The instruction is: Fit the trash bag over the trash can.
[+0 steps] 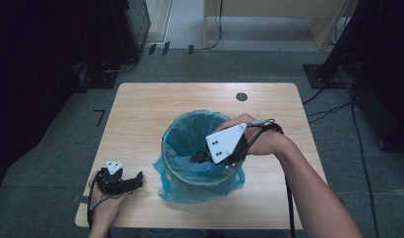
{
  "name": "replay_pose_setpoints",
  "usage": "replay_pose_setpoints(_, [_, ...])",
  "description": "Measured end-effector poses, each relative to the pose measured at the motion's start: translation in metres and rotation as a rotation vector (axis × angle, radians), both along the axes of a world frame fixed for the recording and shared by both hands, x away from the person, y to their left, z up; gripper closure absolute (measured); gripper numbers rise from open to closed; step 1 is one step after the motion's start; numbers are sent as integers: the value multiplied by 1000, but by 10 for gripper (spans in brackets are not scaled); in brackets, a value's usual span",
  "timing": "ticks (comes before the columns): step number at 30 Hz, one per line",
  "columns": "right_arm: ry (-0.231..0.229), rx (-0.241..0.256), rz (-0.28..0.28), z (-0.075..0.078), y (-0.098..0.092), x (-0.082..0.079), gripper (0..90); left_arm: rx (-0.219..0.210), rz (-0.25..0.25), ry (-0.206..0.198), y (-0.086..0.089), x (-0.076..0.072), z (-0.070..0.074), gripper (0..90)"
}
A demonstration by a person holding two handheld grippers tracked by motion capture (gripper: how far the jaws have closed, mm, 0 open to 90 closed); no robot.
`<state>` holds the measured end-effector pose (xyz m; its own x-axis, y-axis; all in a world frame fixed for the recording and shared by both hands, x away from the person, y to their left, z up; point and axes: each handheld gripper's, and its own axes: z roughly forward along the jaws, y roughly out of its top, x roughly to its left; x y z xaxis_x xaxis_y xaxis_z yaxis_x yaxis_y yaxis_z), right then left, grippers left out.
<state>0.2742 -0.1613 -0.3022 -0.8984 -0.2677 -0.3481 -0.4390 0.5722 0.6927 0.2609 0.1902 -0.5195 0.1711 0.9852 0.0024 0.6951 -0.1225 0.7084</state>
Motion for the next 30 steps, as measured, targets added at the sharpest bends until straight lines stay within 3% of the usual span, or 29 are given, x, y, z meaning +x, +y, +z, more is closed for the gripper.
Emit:
replay_pose_setpoints(4, [-9, -88, 58, -10, 21, 3, 900, 0, 0, 0, 0, 0, 0, 0])
replay_pose_setpoints(12, [3, -249, 120, -43, 51, 8, 900, 0, -2, 0, 0, 0, 0, 0])
replay_pose_setpoints(16, [6, -299, 137, -57, 61, 11, 900, 1, -5, 1, 0, 0, 0, 0])
replay_pose_setpoints(21, [42, -356, 148, -74, 66, 16, 900, 3, -7, 2, 0, 0, 0, 0])
replay_pose_setpoints(30, [79, -431, 159, -97, 72, 19, 900, 2, -7, 0, 0, 1, 0, 0])
